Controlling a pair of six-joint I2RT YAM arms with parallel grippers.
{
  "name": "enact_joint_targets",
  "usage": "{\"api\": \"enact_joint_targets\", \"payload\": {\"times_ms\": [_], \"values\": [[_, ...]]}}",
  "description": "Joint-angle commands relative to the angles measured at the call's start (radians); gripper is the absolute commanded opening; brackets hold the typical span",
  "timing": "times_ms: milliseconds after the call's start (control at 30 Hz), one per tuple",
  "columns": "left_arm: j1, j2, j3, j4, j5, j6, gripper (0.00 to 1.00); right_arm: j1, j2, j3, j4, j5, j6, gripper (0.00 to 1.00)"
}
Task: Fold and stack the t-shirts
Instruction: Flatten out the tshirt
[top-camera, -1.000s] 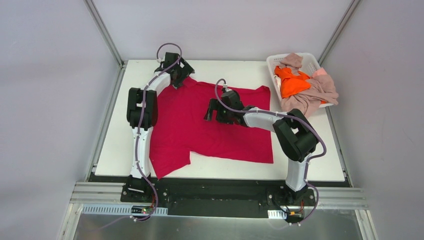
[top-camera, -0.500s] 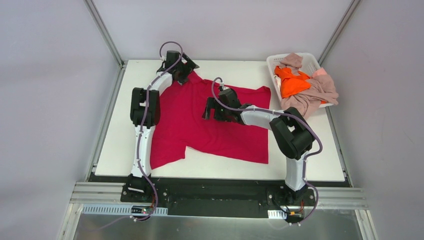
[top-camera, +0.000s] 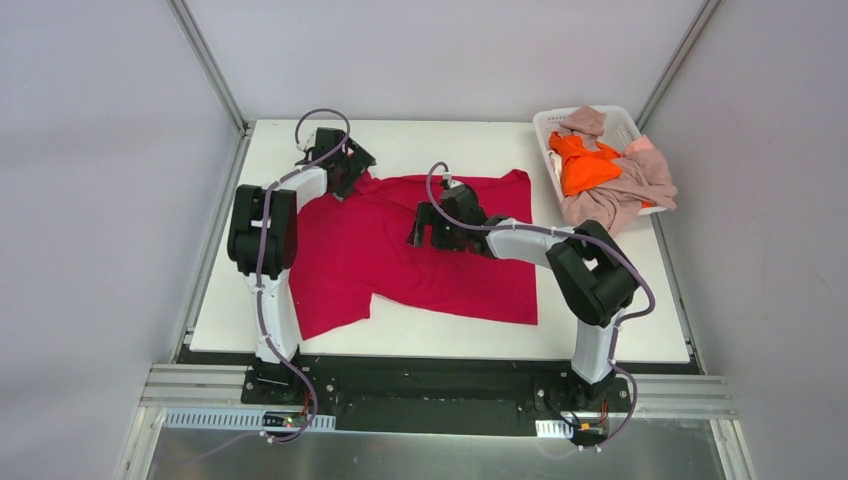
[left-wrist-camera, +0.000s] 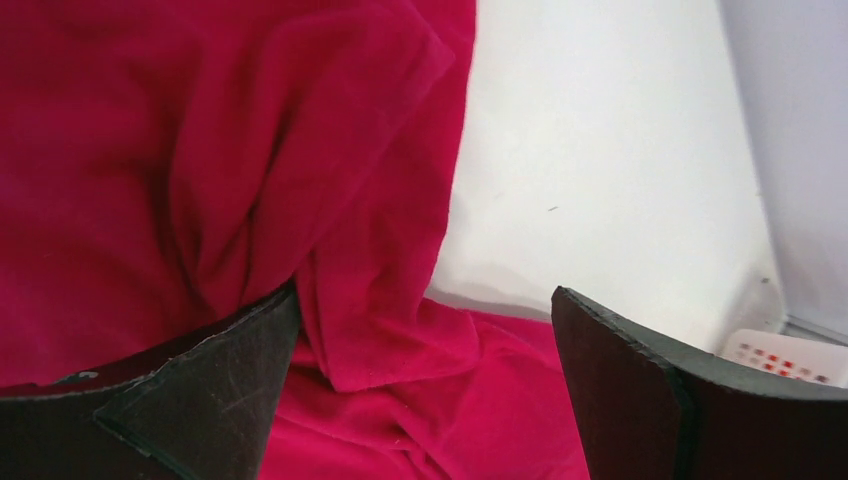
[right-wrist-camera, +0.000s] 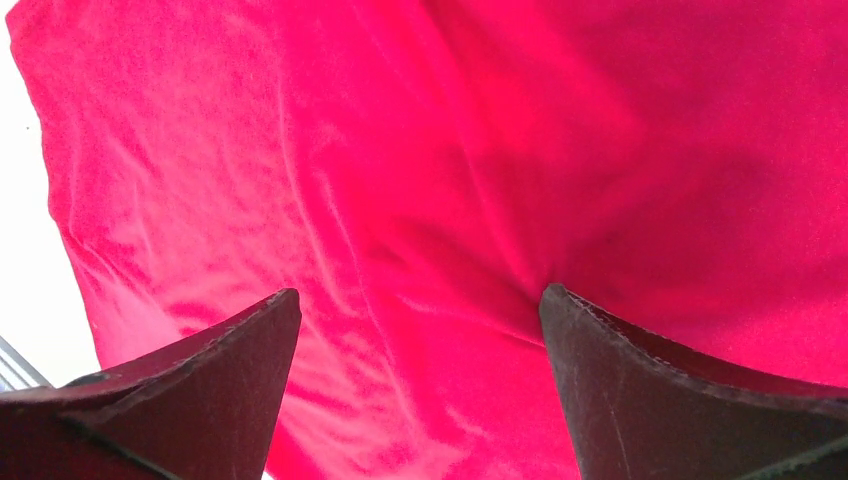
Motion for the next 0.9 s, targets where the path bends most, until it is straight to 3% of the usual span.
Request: {"api": "enact_joint_targets", "payload": {"times_ms": [0,233,433,533,667,867], "values": [[0.009,-0.111,-0.187,-0.131,-0.096,0.065,0.99,0.060,-0.033,-0.089,-0.169,-0.013,0.044,0.94],[0.007,-0.345,-0.443,-0.149,-0.091,0.100,0.99,0.172,-0.164,-0.190,-0.219,0.034,0.098,0.94],[-0.005,-0.471,-0.570,-0.158,-0.089,0.106,0.99,0.184,-0.265,-0.186,-0.280,0.105,0.102,0.97],[-0.009,-0.457,-0.523,-0.159,-0.073,0.119,0.99,0.141,-0.290,-0.112,-0.342,0.208,0.103,0.99],[-0.026,-0.390,-0.398,-0.159,-0.050,0.128,0.99,0.015,-0.296,-0.075,-0.297,0.241,0.123,0.99],[-0.031,-0.264,-0.247,-0.160,-0.042,0.125,0.99,-0.099,-0.126,0.044,-0.278,0.285,0.026,0.99]]}}
